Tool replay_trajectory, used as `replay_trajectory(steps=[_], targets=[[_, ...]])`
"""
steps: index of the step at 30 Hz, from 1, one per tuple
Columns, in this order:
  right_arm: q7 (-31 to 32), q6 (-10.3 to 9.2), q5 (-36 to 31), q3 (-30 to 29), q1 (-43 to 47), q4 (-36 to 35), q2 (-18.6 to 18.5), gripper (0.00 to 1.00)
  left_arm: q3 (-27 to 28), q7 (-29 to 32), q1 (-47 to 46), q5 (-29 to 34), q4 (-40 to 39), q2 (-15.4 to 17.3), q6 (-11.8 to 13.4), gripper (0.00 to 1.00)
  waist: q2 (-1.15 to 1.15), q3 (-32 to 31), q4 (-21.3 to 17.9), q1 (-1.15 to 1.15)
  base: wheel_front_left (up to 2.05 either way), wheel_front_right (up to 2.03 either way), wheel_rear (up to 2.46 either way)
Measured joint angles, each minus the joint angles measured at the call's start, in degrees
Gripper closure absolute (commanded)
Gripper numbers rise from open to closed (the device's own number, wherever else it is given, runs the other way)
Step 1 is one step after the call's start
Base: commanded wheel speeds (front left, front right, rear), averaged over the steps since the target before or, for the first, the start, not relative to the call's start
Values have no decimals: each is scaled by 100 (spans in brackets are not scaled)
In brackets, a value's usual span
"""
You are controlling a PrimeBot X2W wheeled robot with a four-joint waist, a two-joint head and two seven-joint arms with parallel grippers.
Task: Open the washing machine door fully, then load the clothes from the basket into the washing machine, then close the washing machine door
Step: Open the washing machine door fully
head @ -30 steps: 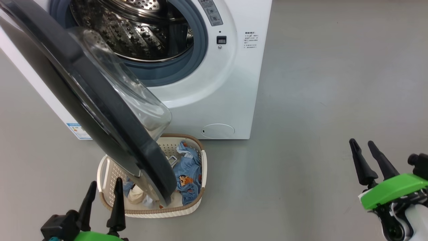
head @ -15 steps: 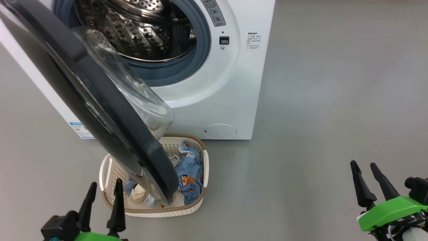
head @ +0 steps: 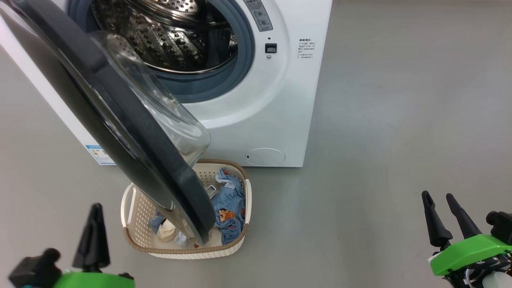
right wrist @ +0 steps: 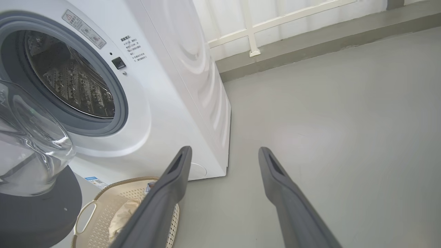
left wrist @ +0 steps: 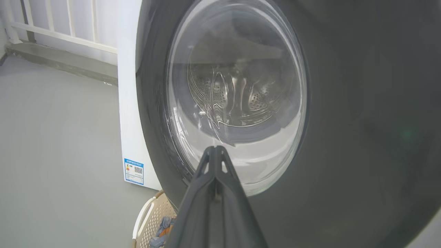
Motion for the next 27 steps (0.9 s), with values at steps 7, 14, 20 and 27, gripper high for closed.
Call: replay_trajectory(steps=[7, 14, 20, 27], targets=[[0, 0, -324, -146, 122, -90, 26, 0, 276, -1, -10, -167, -951, -20, 8, 100, 0, -8, 55, 0, 0, 0, 0], [0, 0, -572, -200, 124, -179, 69, 0, -202, 115, -4, -203, -2379, -23, 120, 100, 0, 13, 74, 0, 0, 0, 0], [0, 0, -628, -202, 124, -231, 77, 0, -1222, 658, -3, -207, -3228, -21, 190, 100, 0, 90, 51, 0, 0, 0, 0], [0, 0, -664, -202, 122, -278, 79, 0, -2068, 804, -12, -385, -2921, -14, 338, 100, 0, 172, -17, 0, 0, 0, 0]])
